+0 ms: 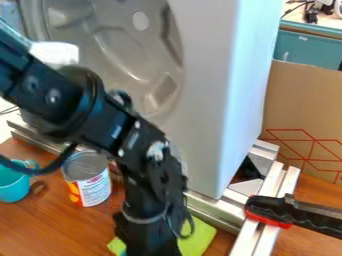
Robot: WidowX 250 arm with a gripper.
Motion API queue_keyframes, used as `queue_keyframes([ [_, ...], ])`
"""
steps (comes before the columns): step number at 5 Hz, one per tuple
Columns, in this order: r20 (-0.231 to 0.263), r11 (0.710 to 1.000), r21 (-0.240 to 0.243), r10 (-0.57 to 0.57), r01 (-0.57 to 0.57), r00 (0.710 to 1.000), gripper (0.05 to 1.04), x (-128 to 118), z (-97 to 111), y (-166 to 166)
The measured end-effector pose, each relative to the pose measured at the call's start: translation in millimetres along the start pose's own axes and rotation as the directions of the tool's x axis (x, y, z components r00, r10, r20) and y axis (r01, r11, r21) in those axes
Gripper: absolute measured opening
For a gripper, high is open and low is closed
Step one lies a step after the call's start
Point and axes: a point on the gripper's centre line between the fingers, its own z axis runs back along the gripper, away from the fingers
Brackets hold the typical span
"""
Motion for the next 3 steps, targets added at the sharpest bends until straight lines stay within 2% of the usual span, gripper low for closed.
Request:
queue_keyframes([
  [1,0.018,0.999,-0.034,-0.037,0.038,0.999,0.113,-4,-16,-13],
  [3,0.021,0.998,-0.005,-0.07,0.07,0.997,0.138,2,-26,-23],
])
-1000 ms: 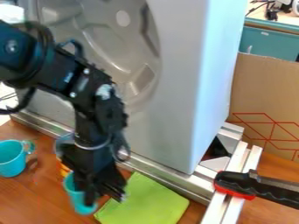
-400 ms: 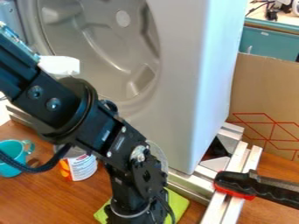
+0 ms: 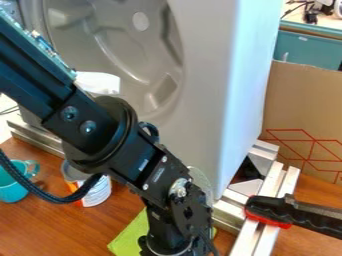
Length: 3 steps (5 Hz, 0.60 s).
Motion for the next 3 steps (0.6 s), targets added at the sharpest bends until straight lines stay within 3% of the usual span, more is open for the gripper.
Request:
queue_keyframes([
  [1,-0.02,1.0,0.022,0.01,-0.009,1.0,0.365,1,-7,4],
  [2,-0.013,0.997,0.054,0.063,-0.063,0.998,0.698,-10,5,10],
  [3,0.073,0.992,0.081,0.094,-0.1,0.993,0.957,-4,31,14],
])
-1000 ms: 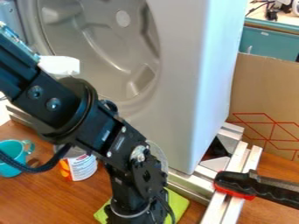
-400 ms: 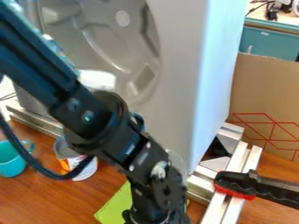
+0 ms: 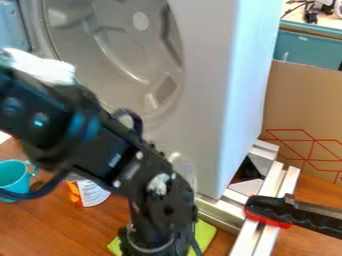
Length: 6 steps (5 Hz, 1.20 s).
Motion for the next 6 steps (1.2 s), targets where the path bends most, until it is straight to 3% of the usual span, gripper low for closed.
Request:
queue_keyframes([
  [1,0.05,0.998,-0.013,0.07,-0.069,0.996,1.005,5,15,12],
  [2,0.025,0.995,-0.007,0.1,-0.099,0.995,1.001,1,20,22],
  [3,-0.003,0.983,0.083,0.165,-0.164,0.986,1.001,-2,41,62],
  [4,-0.001,0.949,0.135,0.287,-0.284,0.958,1.001,-9,53,110],
  [5,0.015,0.927,0.177,0.333,-0.33,0.943,1.001,-18,62,146],
  [6,-0.004,0.923,0.183,0.346,-0.339,0.938,1.001,-25,60,165],
])
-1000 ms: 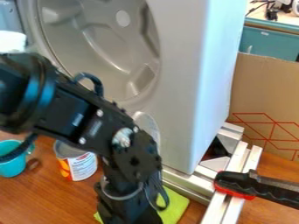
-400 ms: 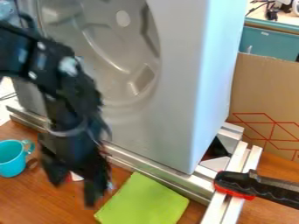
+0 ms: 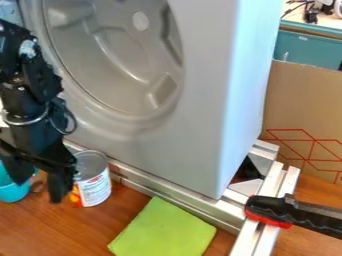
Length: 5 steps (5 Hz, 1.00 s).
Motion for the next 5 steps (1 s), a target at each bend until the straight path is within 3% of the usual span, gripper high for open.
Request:
queue_keyframes([
  [1,-0.037,0.998,-0.03,-0.061,0.06,0.997,1.001,4.0,-2.6,-0.4],
  [5,-0.043,0.997,-0.033,-0.069,0.068,0.997,1.001,3.2,-2.5,-1.0],
])
